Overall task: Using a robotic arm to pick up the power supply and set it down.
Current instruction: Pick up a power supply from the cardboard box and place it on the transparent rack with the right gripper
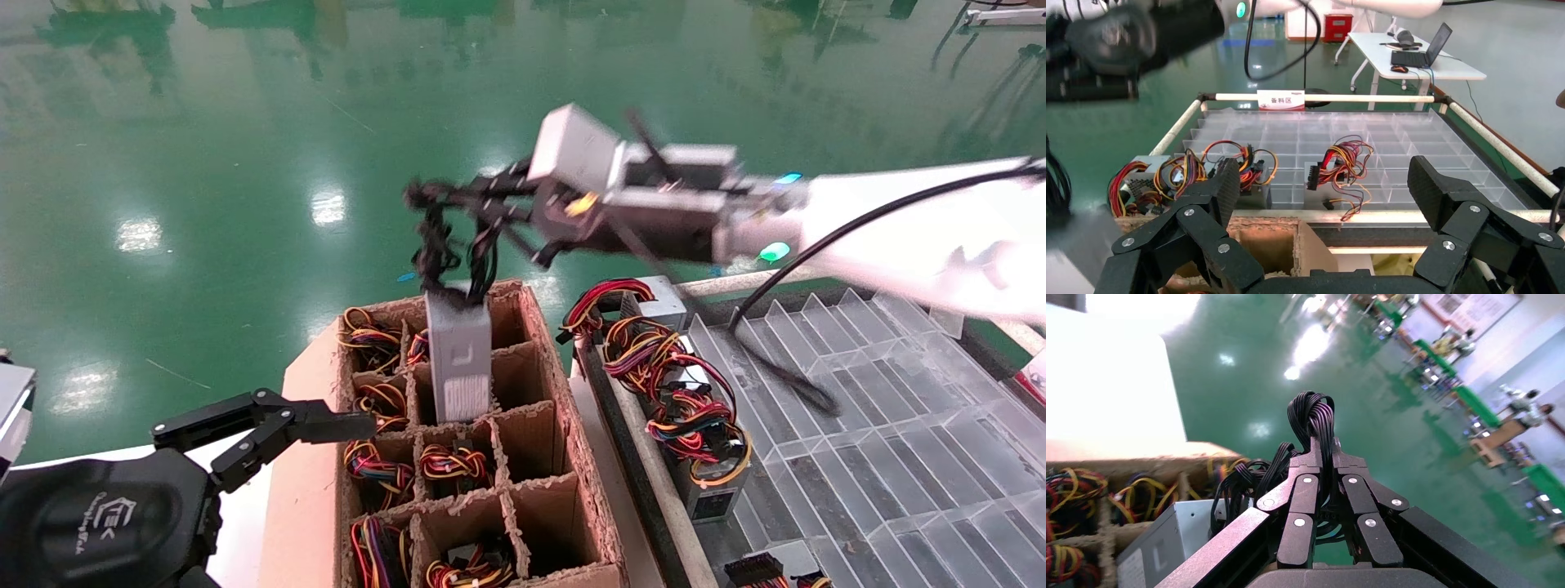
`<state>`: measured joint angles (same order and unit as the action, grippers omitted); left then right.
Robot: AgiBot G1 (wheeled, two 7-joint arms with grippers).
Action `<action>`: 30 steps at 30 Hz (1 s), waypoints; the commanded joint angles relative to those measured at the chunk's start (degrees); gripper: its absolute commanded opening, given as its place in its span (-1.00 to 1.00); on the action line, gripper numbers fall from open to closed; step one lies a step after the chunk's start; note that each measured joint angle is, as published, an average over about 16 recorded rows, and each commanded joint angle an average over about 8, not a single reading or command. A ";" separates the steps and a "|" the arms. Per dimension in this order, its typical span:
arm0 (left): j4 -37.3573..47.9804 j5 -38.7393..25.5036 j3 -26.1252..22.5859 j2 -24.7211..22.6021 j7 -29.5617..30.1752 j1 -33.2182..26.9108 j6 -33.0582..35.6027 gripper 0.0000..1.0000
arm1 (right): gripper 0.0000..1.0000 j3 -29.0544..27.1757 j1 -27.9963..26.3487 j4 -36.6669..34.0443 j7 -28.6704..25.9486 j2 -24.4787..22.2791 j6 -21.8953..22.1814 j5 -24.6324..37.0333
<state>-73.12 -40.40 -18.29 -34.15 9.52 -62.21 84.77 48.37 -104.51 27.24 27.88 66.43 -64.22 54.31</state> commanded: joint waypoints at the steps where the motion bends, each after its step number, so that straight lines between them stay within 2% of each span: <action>1: 0.00 0.00 0.00 0.00 0.00 0.00 0.00 1.00 | -1.00 -0.60 -0.71 1.27 -0.35 -1.46 -0.29 -0.61; 8: 0.00 0.01 -0.02 0.01 -0.01 0.00 -0.01 1.00 | -1.00 -1.15 -5.36 3.14 -4.85 -6.05 -1.02 -0.53; 14: 0.00 0.02 -0.03 0.01 -0.01 -0.01 -0.01 1.00 | -1.00 -0.33 -10.55 1.98 -7.44 -9.49 -1.74 1.95; 22: 0.00 0.03 -0.04 0.02 -0.02 -0.01 -0.02 1.00 | -1.00 1.08 -15.78 -3.89 -9.87 -13.67 -3.16 5.33; 30: 0.00 0.04 -0.05 0.02 -0.03 -0.01 -0.02 1.00 | -1.00 1.02 -16.02 -11.98 -9.61 -16.54 -5.05 5.38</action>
<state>-73.12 -40.36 -18.35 -34.13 9.49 -62.22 84.75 49.34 -120.41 15.30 18.23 50.21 -69.06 59.59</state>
